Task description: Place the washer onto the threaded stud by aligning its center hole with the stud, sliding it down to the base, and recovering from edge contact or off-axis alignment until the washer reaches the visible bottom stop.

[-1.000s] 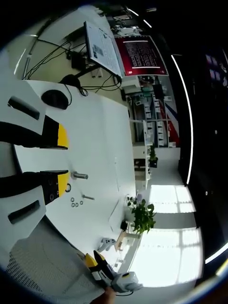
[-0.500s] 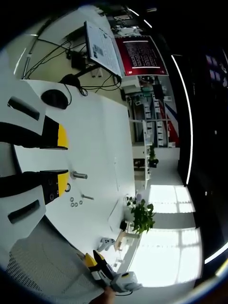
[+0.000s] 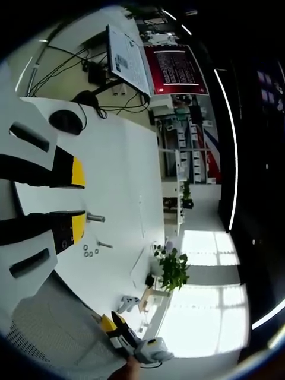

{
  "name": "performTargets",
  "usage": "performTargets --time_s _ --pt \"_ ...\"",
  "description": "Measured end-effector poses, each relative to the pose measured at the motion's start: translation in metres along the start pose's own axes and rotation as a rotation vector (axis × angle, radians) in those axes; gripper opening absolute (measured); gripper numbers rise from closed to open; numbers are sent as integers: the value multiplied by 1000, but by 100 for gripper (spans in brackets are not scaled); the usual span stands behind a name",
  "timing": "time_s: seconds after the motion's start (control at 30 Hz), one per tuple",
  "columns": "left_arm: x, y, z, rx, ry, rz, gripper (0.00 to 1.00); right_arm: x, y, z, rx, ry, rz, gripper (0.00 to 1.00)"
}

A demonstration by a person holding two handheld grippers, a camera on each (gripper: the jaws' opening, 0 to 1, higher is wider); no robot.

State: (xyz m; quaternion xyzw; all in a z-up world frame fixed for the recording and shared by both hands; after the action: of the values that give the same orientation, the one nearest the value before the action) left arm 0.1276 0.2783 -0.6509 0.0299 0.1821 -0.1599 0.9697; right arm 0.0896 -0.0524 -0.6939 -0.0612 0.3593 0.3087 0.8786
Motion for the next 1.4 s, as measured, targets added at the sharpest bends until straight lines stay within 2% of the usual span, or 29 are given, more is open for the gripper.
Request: performTargets --time_s 0.2,0.3,0.37,0.47,0.67,0.97,1.07,1.23,1.27,1.3,1.33,1.37,1.4 --pt "0 -1 -2 -2 11 -13 12 0 0 1 -1 -8 -6 28" --pt "1 -2 -3 -1 26 -21 12 2 0 -4 -4 36 -2 28" --pt "2 -2 -2 -3 21 -11 12 2 0 -4 -2 39 3 28" --pt "2 0 -1 -1 18 3 13 1 -1 -3 3 20 -2 28" --pt "2 -2 1 -4 4 -20 13 0 -1 2 -1 -19 -3 28" --pt "3 -5 4 -13 -16 -41 12 -1 -4 0 19 -8 -23 28" --pt "3 -5 1 -27 7 -47 12 -1 -4 -1 11 3 -28 28" --pt "2 -3 1 -29 4 -36 12 -1 4 -5 -24 55 32 29" --pt "2 -3 0 -29 5 -33 12 0 5 -6 -34 67 51 30" --pt "1 -1 0 -31 4 -28 11 0 8 -9 -51 106 88 30" --pt "0 1 3 -38 -16 -16 11 1 8 -10 -62 128 108 30" --pt "-1 2 4 -45 -33 -8 11 3 10 -10 -74 139 135 30" --pt "0 2 3 -49 -27 -6 11 4 10 -10 -93 145 155 30"
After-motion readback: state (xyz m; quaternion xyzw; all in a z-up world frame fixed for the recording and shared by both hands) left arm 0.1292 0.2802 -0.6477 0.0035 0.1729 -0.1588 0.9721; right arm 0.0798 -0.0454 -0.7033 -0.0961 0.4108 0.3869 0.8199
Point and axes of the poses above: the point that each gripper's makers call its tool centre point, and the gripper's own axes: x roughly forward along the fingers, y roughly to its left, z roughly out of its top, the point moved 4 cm from there along -x, roughly backward along the fingers, and after that the axes turned 5 degrees about z, right-handed, at the moved point
